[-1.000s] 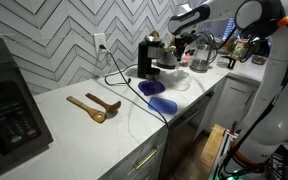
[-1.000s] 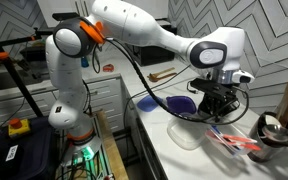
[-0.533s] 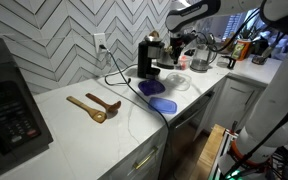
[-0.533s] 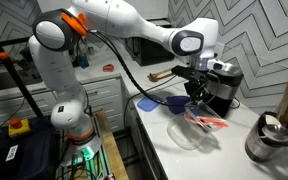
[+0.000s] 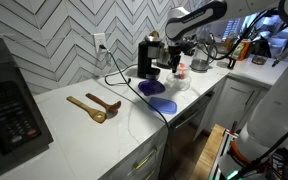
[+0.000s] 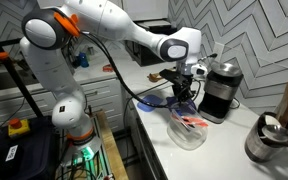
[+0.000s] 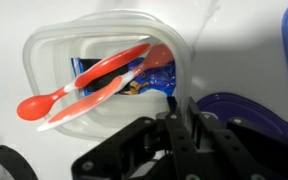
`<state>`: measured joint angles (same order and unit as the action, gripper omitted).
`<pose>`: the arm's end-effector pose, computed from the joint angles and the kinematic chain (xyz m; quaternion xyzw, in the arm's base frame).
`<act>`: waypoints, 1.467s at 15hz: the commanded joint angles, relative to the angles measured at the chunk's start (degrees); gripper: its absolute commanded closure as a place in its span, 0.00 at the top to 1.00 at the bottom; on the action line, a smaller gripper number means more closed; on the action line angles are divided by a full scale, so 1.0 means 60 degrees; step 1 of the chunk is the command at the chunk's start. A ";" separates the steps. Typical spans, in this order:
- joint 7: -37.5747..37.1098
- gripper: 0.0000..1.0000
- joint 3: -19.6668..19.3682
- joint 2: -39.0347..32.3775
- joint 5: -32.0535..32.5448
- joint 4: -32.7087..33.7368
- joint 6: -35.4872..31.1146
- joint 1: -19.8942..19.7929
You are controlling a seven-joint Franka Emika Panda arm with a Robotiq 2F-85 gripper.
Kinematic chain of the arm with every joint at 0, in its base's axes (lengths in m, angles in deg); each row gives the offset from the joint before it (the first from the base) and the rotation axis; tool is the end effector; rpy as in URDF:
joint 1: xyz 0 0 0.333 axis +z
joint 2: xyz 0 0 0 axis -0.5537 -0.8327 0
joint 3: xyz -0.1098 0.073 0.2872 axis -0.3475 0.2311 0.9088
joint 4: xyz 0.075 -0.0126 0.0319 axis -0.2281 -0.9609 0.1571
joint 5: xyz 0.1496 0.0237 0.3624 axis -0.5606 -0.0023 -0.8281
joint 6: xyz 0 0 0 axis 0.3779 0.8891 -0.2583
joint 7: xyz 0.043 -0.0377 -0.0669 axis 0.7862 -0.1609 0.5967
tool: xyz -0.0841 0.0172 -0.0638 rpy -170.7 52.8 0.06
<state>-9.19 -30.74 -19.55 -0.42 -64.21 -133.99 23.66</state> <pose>0.4900 -0.1788 0.4568 0.9965 0.0213 -0.0408 0.0697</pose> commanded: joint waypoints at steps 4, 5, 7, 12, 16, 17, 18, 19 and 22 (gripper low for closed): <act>-0.0418 0.03 -0.0102 0.0296 0.0214 -0.1227 -0.1782 0.0022; -0.0441 0.03 -0.0119 0.0281 0.0285 -0.1282 -0.1951 0.0001; -0.0556 0.03 -0.0143 0.0268 0.0444 -0.1406 -0.2225 -0.0029; -0.0501 0.38 -0.0159 0.0357 0.0492 -0.1542 -0.2220 -0.0035; -0.0523 0.66 -0.0240 0.0828 0.0803 -0.1410 -0.2033 -0.0151; -0.0579 0.74 -0.0278 0.0901 0.0917 -0.1360 -0.2035 -0.0208; -0.0775 0.81 -0.0354 0.0887 0.0982 -0.1273 -0.2008 -0.0307; -0.0933 0.88 -0.0428 0.0865 0.0950 -0.1224 -0.1976 -0.0387; -0.1900 1.00 -0.0667 0.0605 0.0810 -0.1247 -0.2068 -0.0703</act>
<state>-15.35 -33.56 -14.96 3.83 -71.27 -146.61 20.89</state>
